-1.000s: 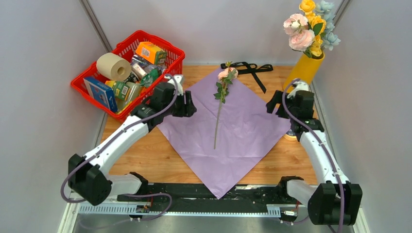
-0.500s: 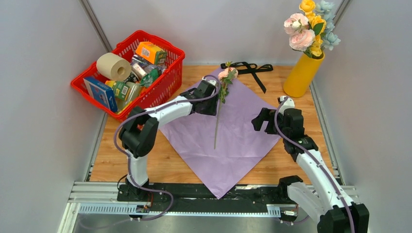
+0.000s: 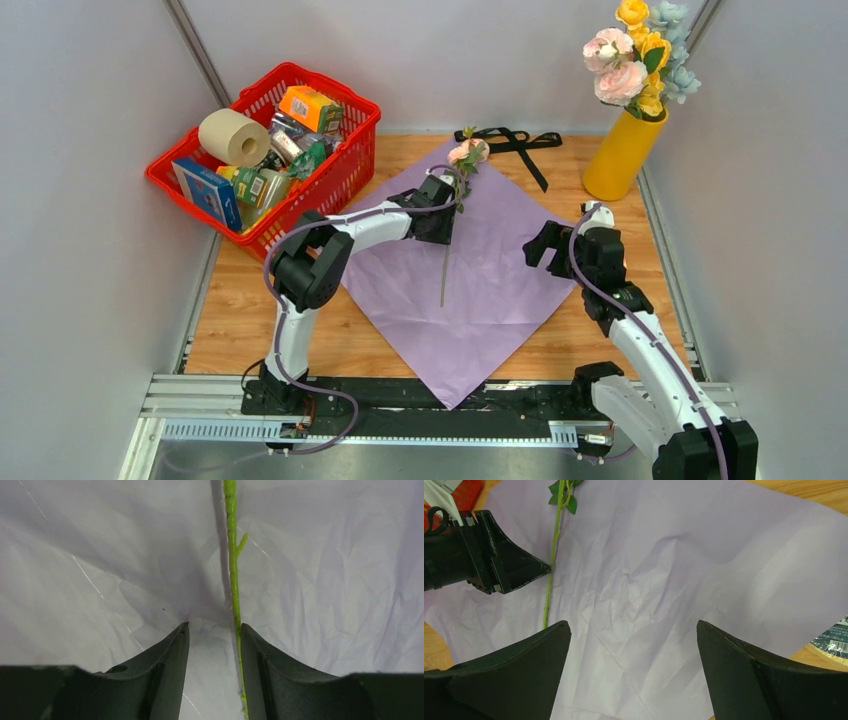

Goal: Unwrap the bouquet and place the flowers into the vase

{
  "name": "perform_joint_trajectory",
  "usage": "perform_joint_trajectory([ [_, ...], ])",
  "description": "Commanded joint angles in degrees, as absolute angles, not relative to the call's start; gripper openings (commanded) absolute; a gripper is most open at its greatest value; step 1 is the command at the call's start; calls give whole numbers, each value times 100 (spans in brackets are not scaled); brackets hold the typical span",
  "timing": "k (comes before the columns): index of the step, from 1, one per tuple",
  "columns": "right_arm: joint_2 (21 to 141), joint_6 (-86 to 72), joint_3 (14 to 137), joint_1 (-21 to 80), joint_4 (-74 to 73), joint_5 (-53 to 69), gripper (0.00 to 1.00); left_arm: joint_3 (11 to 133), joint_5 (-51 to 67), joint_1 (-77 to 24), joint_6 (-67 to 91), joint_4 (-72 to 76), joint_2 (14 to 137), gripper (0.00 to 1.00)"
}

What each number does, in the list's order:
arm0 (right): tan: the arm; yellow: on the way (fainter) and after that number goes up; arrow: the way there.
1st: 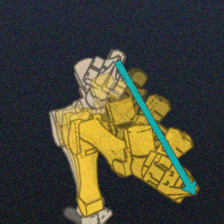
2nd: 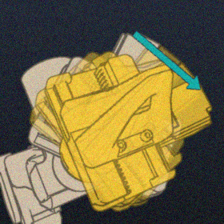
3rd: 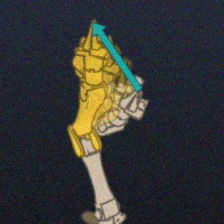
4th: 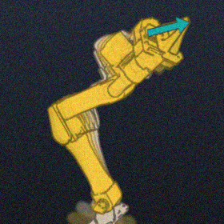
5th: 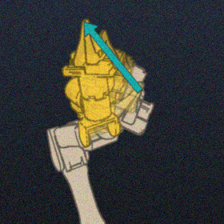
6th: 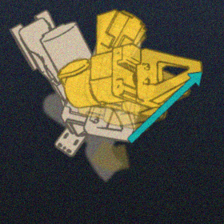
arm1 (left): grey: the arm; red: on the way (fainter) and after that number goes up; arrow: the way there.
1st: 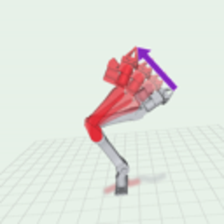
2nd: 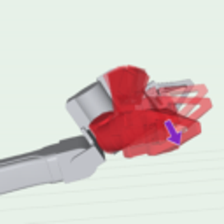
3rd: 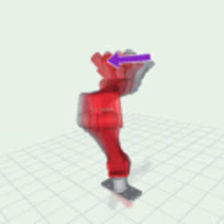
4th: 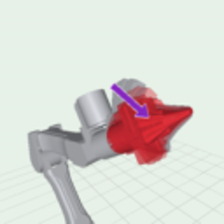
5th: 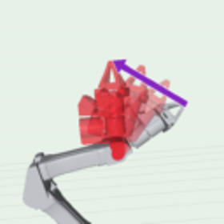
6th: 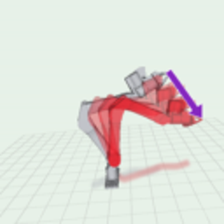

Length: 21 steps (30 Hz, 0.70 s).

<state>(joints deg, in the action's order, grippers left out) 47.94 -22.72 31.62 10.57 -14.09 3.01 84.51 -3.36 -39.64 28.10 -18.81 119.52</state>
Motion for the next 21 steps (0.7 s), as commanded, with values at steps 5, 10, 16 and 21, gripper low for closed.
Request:
perform_joint_trajectory([
  [5,4667,-2294,3120,1037,-1178,299,100,8622,-553,-4122,2786,-1705,12015,50],
  [10,4667,-2276,3111,1037,-1169,316,100,8728,-712,-4219,2812,-1784,12094,50],
  [16,4623,-2268,3076,1037,-1169,308,100,8920,-808,-4271,2725,-1942,12339,47],
  [21,4579,-2215,3094,1037,-1169,483,100,8956,-958,-4368,2645,-2065,12480,39],
])
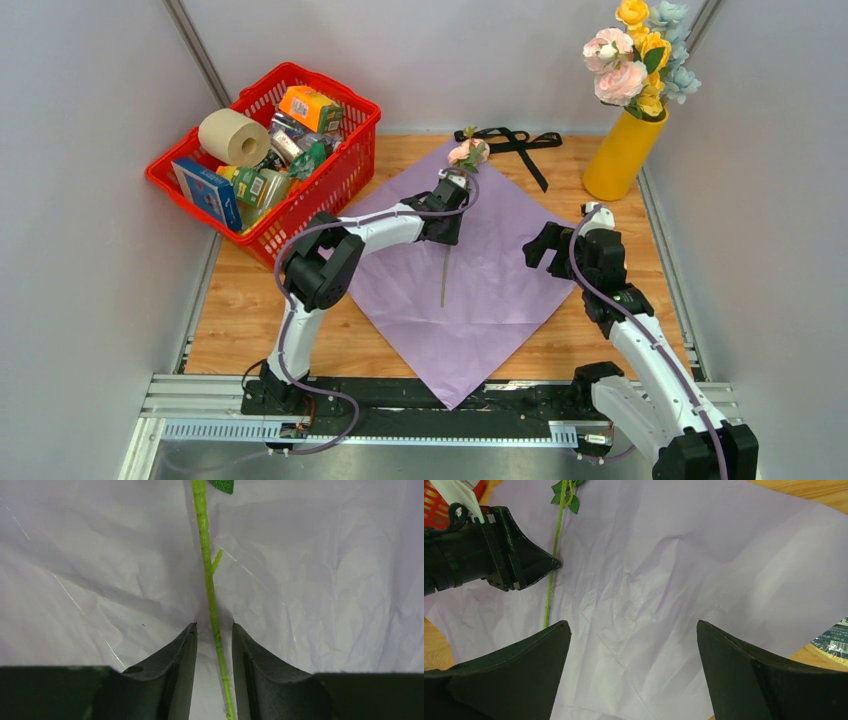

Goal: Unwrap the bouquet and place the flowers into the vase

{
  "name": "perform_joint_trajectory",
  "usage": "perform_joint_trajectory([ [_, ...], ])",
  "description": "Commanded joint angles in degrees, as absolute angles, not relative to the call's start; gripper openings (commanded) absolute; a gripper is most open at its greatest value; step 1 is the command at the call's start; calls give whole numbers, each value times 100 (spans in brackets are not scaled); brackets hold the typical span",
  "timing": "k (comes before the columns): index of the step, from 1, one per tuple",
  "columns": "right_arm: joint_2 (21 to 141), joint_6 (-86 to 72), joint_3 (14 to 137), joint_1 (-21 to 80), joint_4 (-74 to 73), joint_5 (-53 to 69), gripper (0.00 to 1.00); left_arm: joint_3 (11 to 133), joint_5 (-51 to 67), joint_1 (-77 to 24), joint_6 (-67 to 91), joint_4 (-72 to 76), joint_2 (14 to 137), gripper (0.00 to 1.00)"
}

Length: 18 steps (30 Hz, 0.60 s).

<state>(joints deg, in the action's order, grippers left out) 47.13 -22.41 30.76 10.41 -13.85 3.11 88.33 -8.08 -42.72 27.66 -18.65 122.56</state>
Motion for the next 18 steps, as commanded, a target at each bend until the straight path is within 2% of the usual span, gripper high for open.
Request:
perform_joint_trajectory([
  [1,4562,-2215,3085,1028,-1160,518,100,8947,-975,-4368,2654,-2083,12463,35],
  [4,4535,-2259,3102,1037,-1125,641,100,8912,-993,-4377,2681,-2083,12367,24],
  [8,4623,-2469,3094,1037,-1011,860,100,8842,-958,-4377,2689,-1969,12165,2],
  [15,4825,-2759,3252,1028,-651,1923,97,8465,-923,-4377,2786,-1697,11471,0],
  [18,4773,-2900,3296,1037,-458,2021,96,8271,-923,-4377,2847,-1530,11163,0],
])
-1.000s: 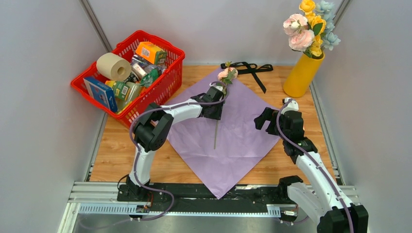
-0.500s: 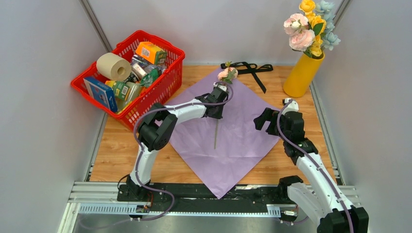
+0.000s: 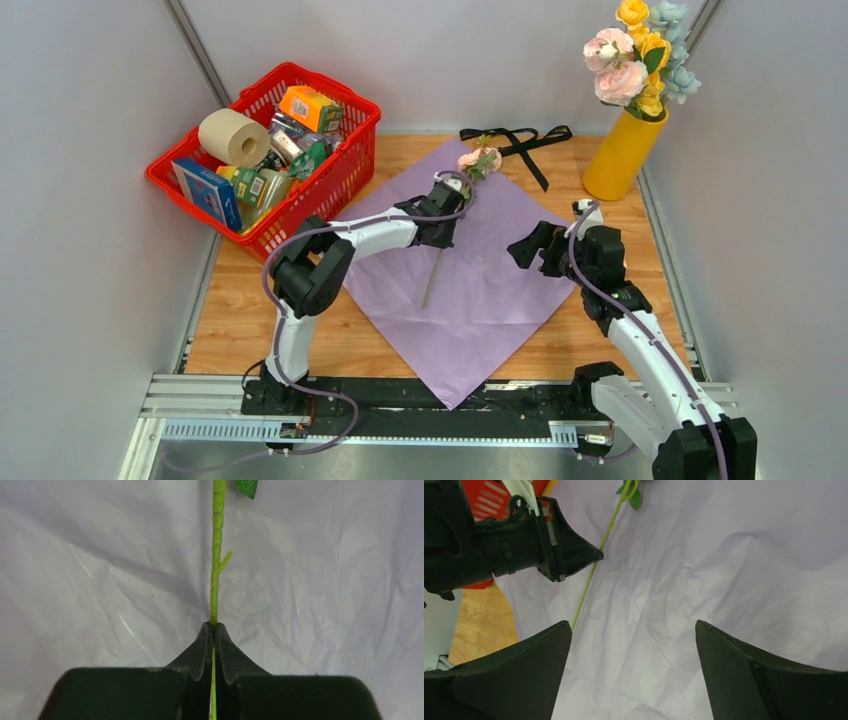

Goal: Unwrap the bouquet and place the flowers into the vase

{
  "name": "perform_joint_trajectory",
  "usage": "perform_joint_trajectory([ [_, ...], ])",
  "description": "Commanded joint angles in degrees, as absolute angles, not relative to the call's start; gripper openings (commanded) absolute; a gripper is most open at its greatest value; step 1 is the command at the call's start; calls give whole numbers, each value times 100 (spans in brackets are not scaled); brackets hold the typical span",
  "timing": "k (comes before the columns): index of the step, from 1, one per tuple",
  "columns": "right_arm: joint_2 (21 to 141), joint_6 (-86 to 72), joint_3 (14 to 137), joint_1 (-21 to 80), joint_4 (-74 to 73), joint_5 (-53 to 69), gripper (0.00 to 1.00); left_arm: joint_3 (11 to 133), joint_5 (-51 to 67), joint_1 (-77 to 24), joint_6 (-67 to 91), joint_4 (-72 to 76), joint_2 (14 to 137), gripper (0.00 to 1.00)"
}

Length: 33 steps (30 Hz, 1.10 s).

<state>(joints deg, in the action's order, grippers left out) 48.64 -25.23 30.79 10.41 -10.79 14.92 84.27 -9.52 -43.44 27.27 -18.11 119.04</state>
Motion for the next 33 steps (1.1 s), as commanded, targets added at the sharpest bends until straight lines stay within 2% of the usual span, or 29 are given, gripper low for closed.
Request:
perform_joint_trajectory([
  [1,4772,-2944,3313,1028,-387,2021,96,8175,-905,-4377,2848,-1521,11005,0],
  [8,5272,-3514,3472,1028,307,2224,93,7550,-572,-4368,2988,-1231,10240,0],
  [15,6484,-4762,2998,1063,2344,2970,83,6487,123,-4377,3304,-625,9370,0],
  [19,7249,-5071,3006,1318,3013,2848,79,5925,228,-4377,3392,-291,8992,0],
  [28,8489,-5492,3594,1845,3410,2549,77,5292,448,-4377,3436,130,8561,0],
  [33,9017,-5861,3814,2118,3637,2347,72,5115,554,-4386,3489,351,8333,0],
])
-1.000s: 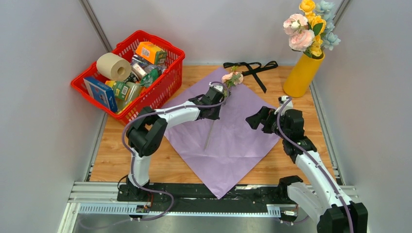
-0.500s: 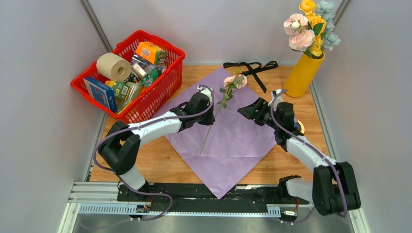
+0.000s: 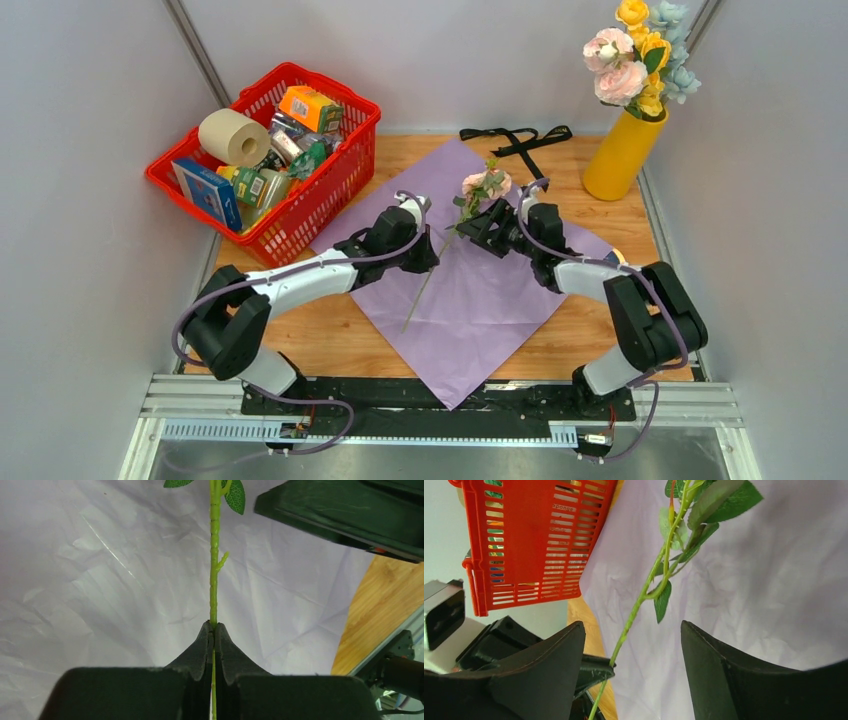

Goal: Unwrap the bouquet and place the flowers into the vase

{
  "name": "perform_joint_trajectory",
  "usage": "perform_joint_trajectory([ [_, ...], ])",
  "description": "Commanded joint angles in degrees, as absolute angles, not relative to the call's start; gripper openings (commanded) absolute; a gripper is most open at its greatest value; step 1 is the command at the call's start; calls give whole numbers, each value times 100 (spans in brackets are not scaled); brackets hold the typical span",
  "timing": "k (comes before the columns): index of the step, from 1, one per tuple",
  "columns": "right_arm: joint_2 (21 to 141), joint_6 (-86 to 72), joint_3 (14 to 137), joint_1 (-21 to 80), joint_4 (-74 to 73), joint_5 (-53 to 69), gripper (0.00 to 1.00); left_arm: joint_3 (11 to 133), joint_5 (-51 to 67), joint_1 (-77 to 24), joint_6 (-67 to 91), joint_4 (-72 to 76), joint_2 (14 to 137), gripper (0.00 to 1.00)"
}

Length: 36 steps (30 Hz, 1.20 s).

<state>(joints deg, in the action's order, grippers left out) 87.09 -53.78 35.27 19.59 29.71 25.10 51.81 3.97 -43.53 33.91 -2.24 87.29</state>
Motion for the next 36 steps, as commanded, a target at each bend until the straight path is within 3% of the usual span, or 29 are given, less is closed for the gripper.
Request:
perform_joint_trajectory([
  [1,9105,-5975,3823,2118,3769,2373,71,5072,562,-4386,3507,395,8315,0],
  [7,9386,-6135,4130,2215,3736,2268,66,4975,571,-4430,3489,378,8104,0],
  [14,9343,-6135,4236,2233,3920,2109,47,4764,598,-4447,3463,536,7902,0],
  [21,8624,-5548,4052,2232,3763,1672,5,4755,554,-4447,3331,396,7709,1],
  [22,8309,-5354,4069,2232,3570,1531,0,4755,562,-4439,3270,361,7682,5],
  [24,7816,-4854,4183,2233,3096,1171,0,4764,589,-4447,3156,334,7524,24],
  [25,7544,-4625,4244,2232,2841,1038,0,4764,580,-4447,3077,290,7497,39],
  [26,7324,-4362,4306,2241,2639,898,0,4790,580,-4447,3033,255,7436,44],
  [27,7043,-4124,4368,2241,2402,740,0,4851,615,-4439,2945,168,7409,57],
  [29,6507,-3554,4473,2233,1919,301,0,5000,694,-4447,2752,27,7313,68],
  [36,4713,-1655,4939,2250,600,-1061,0,5931,589,-4447,1978,-1343,7119,70],
])
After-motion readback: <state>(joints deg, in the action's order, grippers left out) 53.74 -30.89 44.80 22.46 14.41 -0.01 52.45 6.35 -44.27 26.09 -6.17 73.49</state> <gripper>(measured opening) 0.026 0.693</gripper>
